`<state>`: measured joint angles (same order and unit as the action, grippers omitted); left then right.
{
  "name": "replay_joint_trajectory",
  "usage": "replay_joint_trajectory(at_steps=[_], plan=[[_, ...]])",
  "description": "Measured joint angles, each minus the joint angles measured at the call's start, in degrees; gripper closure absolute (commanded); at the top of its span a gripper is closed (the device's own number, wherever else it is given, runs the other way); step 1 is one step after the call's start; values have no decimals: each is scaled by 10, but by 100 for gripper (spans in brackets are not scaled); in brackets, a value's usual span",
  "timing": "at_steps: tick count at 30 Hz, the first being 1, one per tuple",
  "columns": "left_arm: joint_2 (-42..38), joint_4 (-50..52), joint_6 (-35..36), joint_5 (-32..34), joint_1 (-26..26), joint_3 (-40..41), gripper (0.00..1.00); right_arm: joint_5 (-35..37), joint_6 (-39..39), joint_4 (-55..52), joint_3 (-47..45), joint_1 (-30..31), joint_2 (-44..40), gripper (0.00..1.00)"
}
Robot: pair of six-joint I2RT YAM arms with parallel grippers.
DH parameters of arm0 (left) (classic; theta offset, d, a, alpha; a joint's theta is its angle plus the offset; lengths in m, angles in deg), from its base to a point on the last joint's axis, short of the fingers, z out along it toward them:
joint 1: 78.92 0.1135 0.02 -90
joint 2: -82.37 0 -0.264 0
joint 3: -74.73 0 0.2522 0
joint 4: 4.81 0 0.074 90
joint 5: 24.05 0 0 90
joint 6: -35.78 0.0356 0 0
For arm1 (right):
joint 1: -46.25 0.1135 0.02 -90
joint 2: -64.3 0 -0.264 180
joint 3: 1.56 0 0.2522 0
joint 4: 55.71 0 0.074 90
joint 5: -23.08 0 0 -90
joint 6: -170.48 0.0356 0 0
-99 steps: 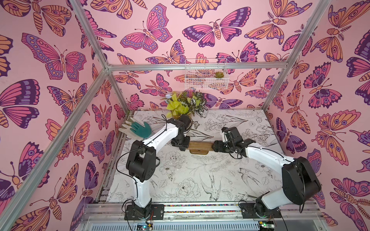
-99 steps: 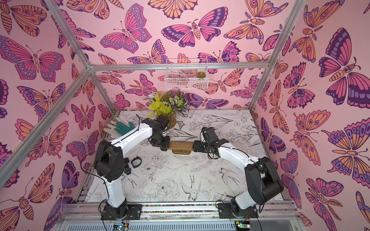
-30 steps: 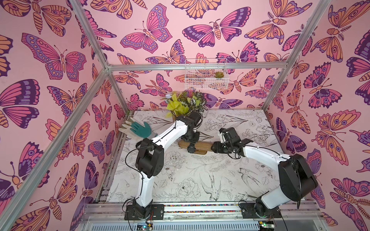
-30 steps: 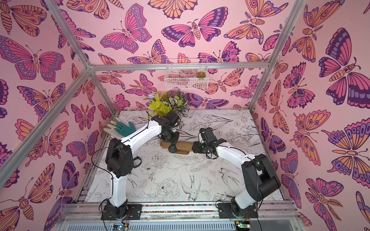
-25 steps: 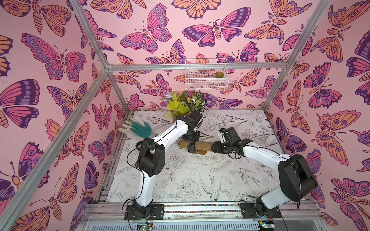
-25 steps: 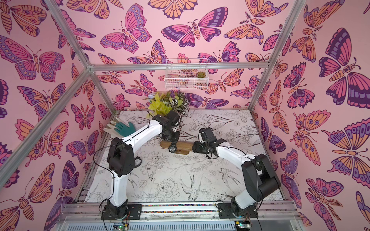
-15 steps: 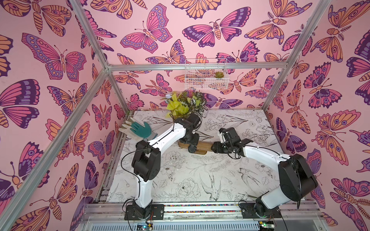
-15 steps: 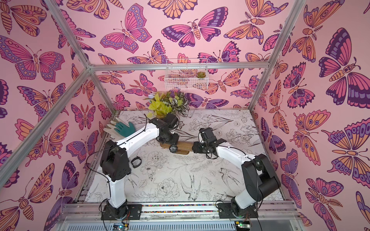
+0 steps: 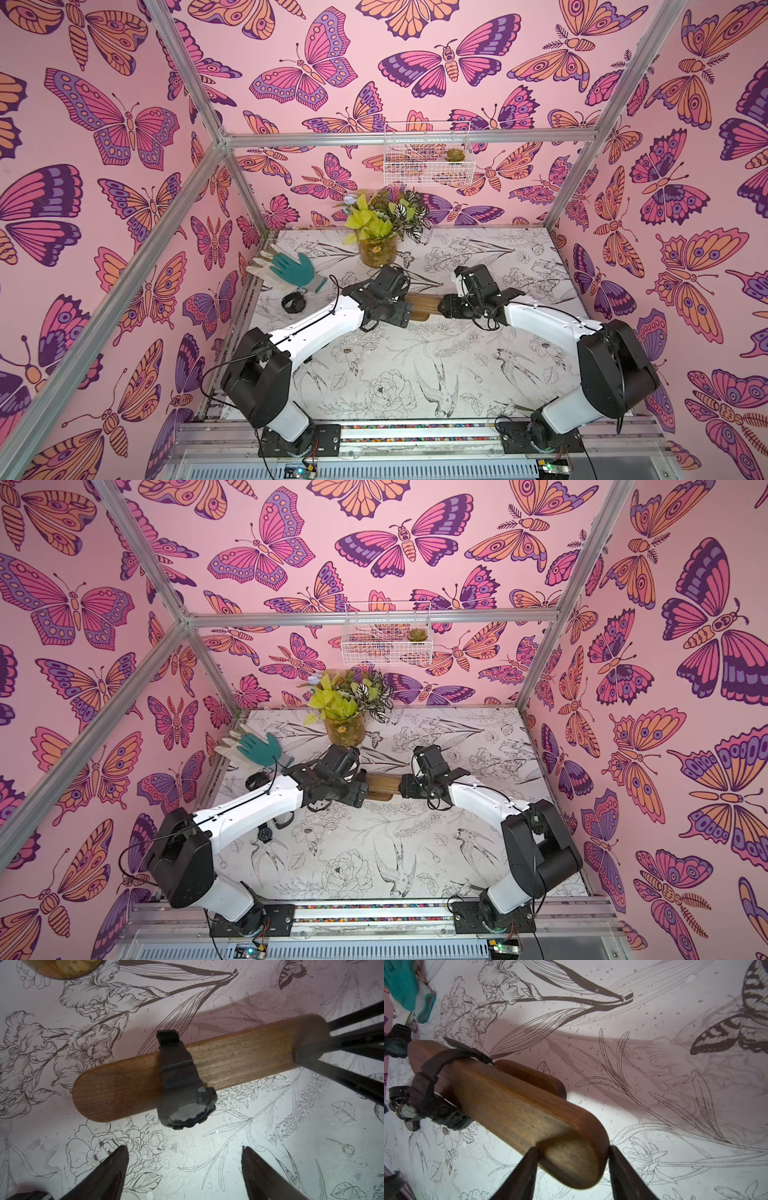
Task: Place watch on stand
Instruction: Place the watch on the stand.
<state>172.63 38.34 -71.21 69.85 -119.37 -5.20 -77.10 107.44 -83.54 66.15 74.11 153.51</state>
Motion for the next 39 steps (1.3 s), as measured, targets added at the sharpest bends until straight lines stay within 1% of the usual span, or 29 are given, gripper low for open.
replay_joint_trajectory(at_steps=[4, 11, 15, 18, 27, 31, 39], plan=[[26, -31, 0, 7, -2, 0, 21, 0, 0, 0, 0, 0, 0, 43], [72, -42, -1, 22, -5, -17, 36, -2, 0, 0, 0, 0, 0, 44], [79, -41, -4, 24, -5, -26, 45, -2, 0, 2, 0, 0, 0, 44], [80, -40, -3, 24, -5, -33, 49, -2, 0, 2, 0, 0, 0, 44], [84, -38, 1, 34, -5, -70, 49, -3, 0, 2, 0, 0, 0, 44], [99, -37, 4, 37, -5, -90, 49, -3, 0, 2, 0, 0, 0, 44], [113, -31, 15, 43, -5, -102, 47, -3, 0, 2, 0, 0, 0, 44]])
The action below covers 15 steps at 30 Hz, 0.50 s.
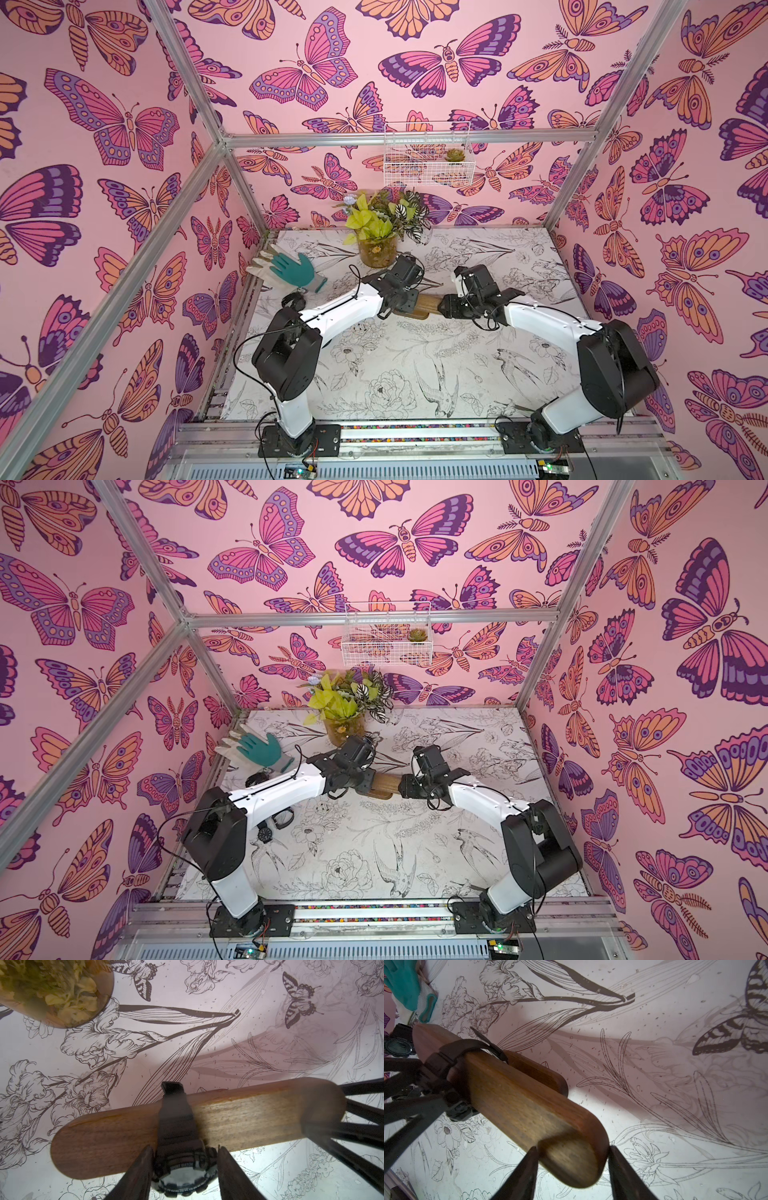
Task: Place watch on stand
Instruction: Place the watch on the stand.
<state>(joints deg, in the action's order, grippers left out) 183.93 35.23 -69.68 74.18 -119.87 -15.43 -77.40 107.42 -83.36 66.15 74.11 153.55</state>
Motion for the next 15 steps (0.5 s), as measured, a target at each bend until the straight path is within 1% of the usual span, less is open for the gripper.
replay_joint_trajectory(at_steps=[3, 5, 7, 9, 12, 15], plan=[[2, 8, 3, 6, 0, -9, 46, 0, 0, 0, 0, 0, 0, 44], [5, 13, 6, 10, 0, -16, 39, 0, 0, 0, 0, 0, 0, 43], [4, 16, 6, 17, 0, -19, 29, 0, 0, 0, 0, 0, 0, 41], [-3, 22, 4, 25, 1, -18, 25, 0, 0, 0, 0, 0, -1, 37], [-50, 27, -5, 37, 5, 9, 24, 4, -3, -10, 0, 0, -10, 31], [-144, 46, -28, 43, 31, 57, 24, 18, -7, -31, 0, 0, -33, 25]])
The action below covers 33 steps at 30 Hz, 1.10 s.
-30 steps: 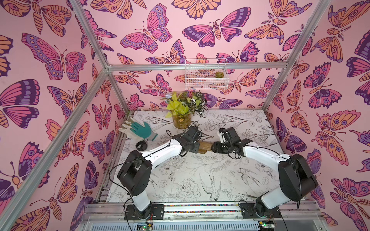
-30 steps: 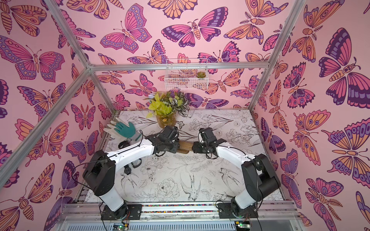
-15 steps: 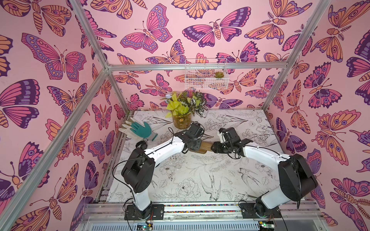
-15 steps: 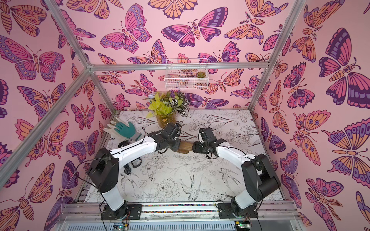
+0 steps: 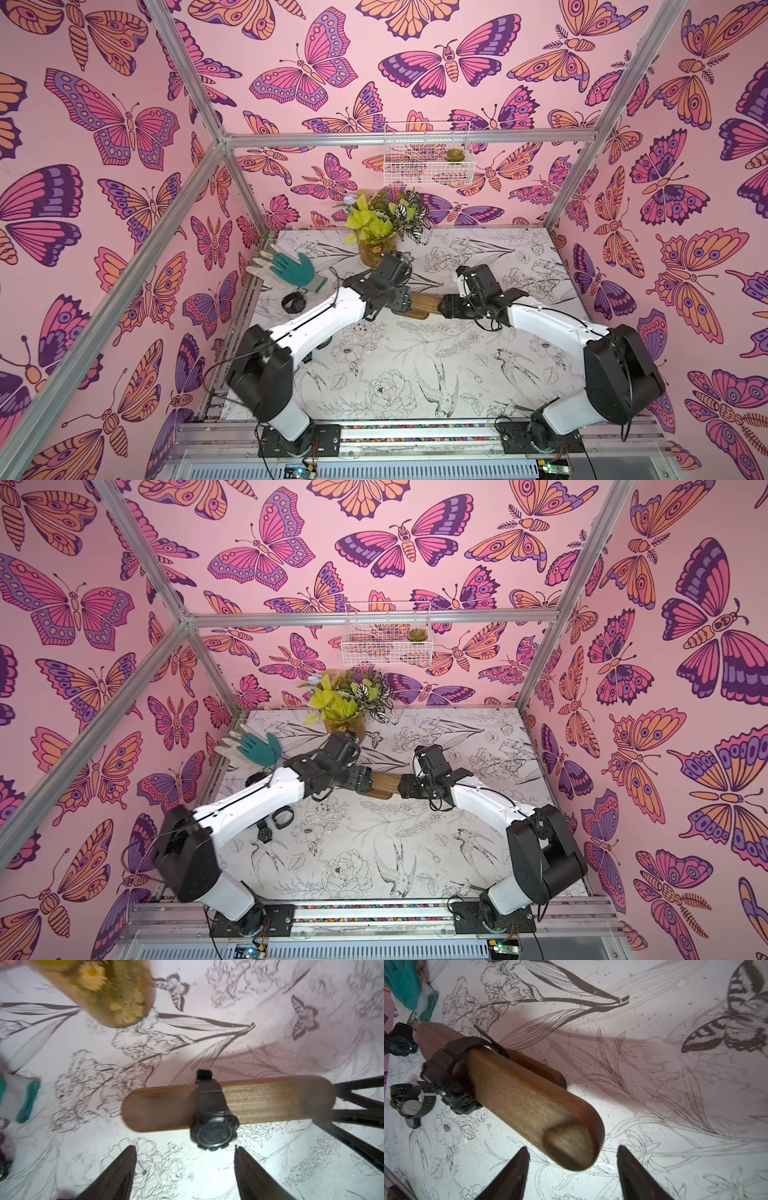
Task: Place watch on stand
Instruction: Place the watch on the stand, then pick up the watch at the center of the board.
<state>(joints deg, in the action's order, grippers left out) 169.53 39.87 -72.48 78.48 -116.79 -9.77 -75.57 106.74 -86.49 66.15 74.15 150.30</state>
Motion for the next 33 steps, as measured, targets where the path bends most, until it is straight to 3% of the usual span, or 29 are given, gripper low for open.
replay_joint_trajectory(at_steps=[5, 9, 18, 27, 33], plan=[[-151, 50, -49, 30, 116, 71, 20, 31, -9, -38, -1, 0, -60, 22], [-177, 104, -79, 62, 208, 88, 15, 38, -10, -42, -27, 0, -123, 22], [16, 125, -71, 29, 344, 1, 0, 36, -13, -42, -114, 0, -223, 20], [172, 114, -21, -32, 380, -96, 0, 37, -12, -33, -150, 0, -264, 20], [235, 118, -1, -46, 390, -124, 0, 37, -12, -31, -156, 0, -287, 20]])
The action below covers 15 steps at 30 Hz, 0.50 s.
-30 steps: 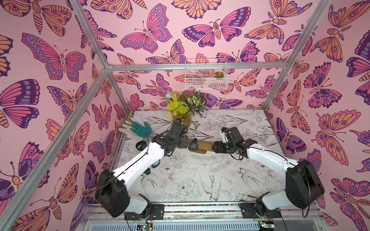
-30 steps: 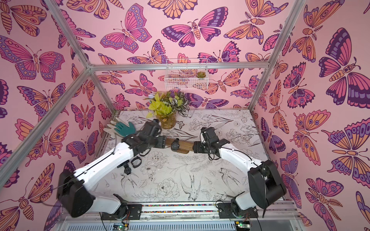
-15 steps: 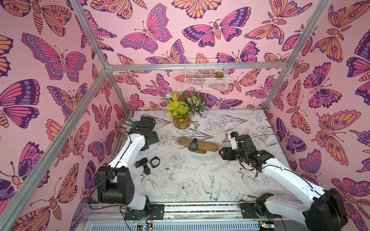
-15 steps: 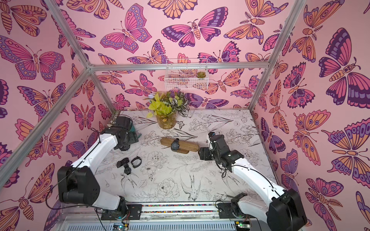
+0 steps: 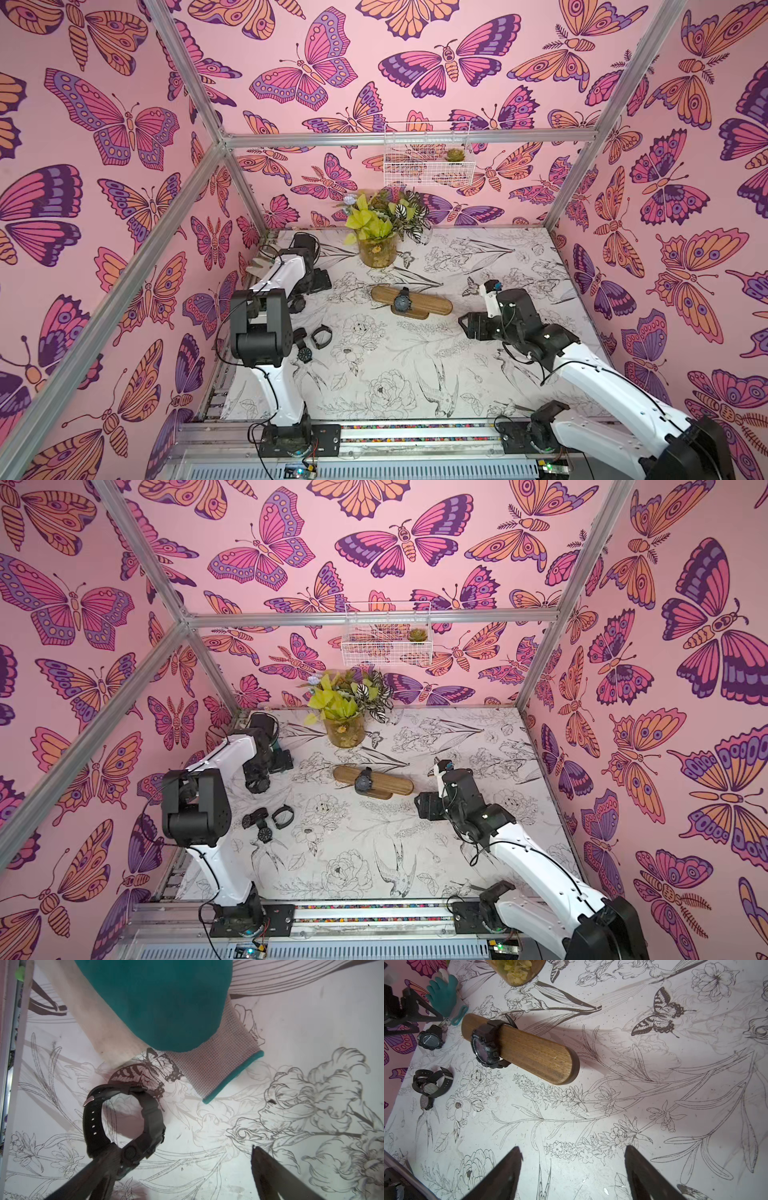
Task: Place watch on stand
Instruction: Pick up the watch at the center of the board.
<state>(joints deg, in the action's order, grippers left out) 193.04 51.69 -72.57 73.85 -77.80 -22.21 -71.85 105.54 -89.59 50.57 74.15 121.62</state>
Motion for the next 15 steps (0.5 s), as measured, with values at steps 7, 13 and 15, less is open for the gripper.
replay_joint_trajectory(at_steps=[7, 13, 15], plan=[[29, 21, 3, 12, 1, -20, 0, 0, 0, 0, -7, 0, -3, 20], [35, 42, -8, 27, 1, -21, 21, 0, 0, 0, -7, 0, -3, 20], [36, 54, -12, 37, 1, -21, 28, 0, 0, 0, -7, 0, -3, 20]])
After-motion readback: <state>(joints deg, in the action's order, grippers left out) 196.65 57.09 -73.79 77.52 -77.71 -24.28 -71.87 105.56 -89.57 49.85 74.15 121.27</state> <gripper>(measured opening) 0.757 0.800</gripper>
